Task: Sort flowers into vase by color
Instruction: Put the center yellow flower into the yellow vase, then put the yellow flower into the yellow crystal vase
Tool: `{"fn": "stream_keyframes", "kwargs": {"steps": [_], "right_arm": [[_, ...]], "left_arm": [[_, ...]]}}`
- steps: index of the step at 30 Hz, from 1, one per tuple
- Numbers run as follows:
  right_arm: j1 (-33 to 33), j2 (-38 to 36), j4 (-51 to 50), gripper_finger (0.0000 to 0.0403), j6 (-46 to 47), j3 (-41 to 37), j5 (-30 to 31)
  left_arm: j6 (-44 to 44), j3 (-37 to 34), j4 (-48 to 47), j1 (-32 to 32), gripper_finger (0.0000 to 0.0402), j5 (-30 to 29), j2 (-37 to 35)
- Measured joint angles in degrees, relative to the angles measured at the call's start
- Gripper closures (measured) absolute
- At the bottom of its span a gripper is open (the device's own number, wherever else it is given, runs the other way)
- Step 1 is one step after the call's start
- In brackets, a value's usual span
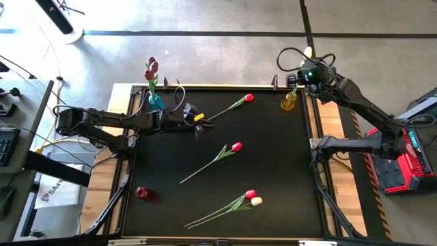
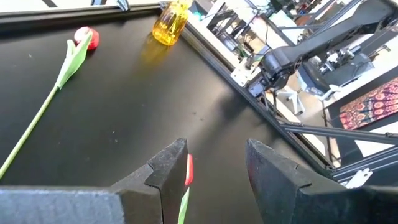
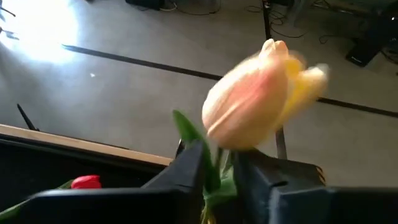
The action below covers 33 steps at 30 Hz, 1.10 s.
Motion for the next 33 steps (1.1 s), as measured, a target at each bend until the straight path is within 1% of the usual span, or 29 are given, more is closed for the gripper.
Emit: {"fn": "stream_keyframes", "kwargs": {"steps": [3, 6, 9, 11, 15, 21, 24, 28, 33], "right_arm": [[0.0, -0.6, 0.1, 0.0276, 0.1, 0.1, 0.0], [0.0, -1.1, -0.1, 0.0239, 0.1, 1.1, -0.9], [0.1, -1.7, -1.7, 0.0214, 1.6, 3.2, -2.5], [0.3, -2.1, -3.1, 0.0204, 3.0, 5.0, -3.3], [1.4, -2.6, -7.0, 0.0195, 4.6, 9.5, -4.0], [3.3, -2.7, -13.1, 0.0194, 8.3, 14.8, -4.1], [5.1, -2.7, -15.1, 0.0194, 10.8, 16.3, -4.6], [8.7, -2.8, -14.3, 0.0194, 12.1, 17.0, -8.2], [15.4, -2.8, -11.6, 0.0194, 14.7, 17.3, -10.4]], "left_arm": [[-0.1, 0.0, -0.7, -0.2, 0.0250, 0.0, 0.0], [0.0, 0.0, -1.3, -0.2, 0.0250, 0.3, 0.0], [0.3, 0.0, -1.4, -0.2, 0.0250, 0.5, 0.0], [1.4, 0.0, -1.4, -0.1, 0.0250, 1.7, 0.0], [3.3, 0.0, -1.4, -0.2, 0.0250, 3.6, 0.0], [5.1, 0.0, -1.6, -0.2, 0.0250, 2.8, 0.0], [6.9, 0.0, -3.6, -0.2, 0.0250, 1.8, 0.0], [8.0, 0.0, -6.2, -0.5, 0.0250, -1.6, 0.1], [11.1, 0.0, -5.9, -0.7, 0.0250, -3.9, 2.0]]}}
